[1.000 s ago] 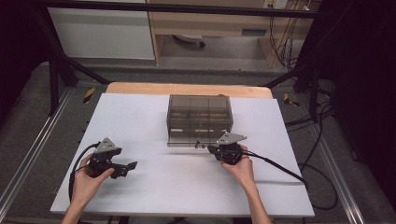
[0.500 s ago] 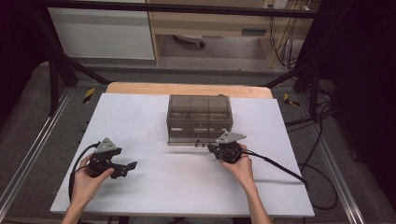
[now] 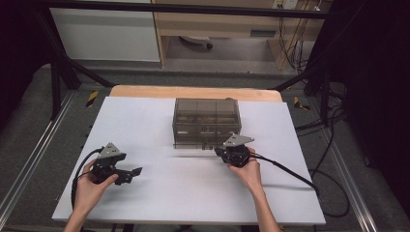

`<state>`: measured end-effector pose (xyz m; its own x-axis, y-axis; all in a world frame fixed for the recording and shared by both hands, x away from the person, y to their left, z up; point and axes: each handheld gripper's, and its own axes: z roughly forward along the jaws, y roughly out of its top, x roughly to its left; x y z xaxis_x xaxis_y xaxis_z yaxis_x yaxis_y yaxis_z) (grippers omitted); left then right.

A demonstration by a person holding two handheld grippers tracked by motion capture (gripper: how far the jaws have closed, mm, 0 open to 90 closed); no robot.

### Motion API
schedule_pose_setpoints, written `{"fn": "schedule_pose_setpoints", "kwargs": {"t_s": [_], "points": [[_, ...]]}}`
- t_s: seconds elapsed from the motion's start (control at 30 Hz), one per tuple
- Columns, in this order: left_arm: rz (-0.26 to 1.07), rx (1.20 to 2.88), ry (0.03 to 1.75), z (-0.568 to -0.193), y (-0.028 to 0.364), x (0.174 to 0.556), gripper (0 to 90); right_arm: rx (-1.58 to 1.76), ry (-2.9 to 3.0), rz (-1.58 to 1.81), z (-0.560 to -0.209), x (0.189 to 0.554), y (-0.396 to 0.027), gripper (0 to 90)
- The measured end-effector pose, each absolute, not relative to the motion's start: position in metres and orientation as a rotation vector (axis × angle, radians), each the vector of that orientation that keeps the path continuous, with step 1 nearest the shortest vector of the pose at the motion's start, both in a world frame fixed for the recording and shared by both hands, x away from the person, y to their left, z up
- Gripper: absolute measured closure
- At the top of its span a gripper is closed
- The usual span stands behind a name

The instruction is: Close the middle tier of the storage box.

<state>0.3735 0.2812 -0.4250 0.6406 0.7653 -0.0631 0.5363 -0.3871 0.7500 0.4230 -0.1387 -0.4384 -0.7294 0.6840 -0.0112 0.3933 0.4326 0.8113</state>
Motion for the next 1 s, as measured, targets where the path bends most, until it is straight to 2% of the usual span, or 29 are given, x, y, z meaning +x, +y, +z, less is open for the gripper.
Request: {"fn": "schedule_pose_setpoints", "kwargs": {"t_s": [1.0], "points": [[0.377,2.088,1.014,-0.426,0.282,0.374,11.1,0.946,2.328,1.204,-0.439,0.435,-0.138,90.0]]}}
